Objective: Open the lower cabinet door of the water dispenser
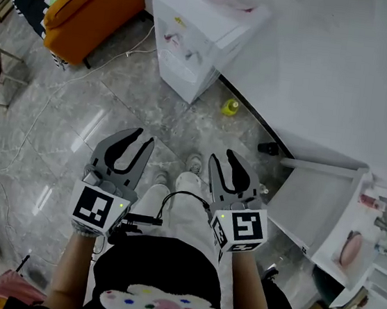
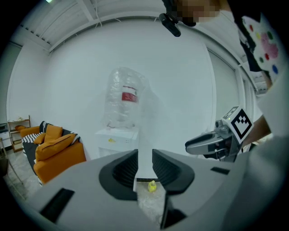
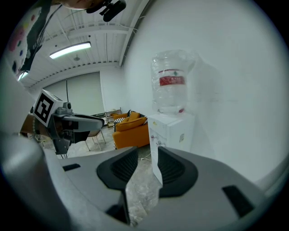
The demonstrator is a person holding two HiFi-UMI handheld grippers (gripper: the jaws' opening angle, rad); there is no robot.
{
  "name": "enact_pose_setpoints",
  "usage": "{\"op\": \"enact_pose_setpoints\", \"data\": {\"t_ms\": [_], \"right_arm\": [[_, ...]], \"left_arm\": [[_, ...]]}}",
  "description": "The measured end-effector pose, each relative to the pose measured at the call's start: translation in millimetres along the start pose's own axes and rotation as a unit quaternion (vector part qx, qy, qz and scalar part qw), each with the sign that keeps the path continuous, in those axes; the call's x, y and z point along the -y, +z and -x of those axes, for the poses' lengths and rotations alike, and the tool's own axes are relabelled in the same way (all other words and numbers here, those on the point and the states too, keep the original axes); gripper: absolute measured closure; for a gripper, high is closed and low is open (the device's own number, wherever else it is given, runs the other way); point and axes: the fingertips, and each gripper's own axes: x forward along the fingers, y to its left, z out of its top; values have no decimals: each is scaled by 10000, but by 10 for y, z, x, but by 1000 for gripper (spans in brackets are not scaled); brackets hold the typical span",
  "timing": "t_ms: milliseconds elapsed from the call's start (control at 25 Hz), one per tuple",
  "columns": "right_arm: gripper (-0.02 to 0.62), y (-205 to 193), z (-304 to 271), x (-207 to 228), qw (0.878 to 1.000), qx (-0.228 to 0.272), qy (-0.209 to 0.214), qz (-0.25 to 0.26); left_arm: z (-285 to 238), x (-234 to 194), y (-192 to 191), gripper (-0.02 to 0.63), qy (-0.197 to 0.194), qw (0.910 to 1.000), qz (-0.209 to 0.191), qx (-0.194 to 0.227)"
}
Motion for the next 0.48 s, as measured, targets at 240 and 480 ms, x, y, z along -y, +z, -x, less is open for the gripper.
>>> {"op": "enact_pose_setpoints", "data": {"t_ms": [240,480], "right_arm": [[459,-172,-183,295,9999,-154,66,18],[453,-363,-427,560,9992,-332,236,17]], "left_arm": [[-321,73,-153,509,1,9998,72,-200],[-673,127,-222,513,-20,9998,145,-131]]}}
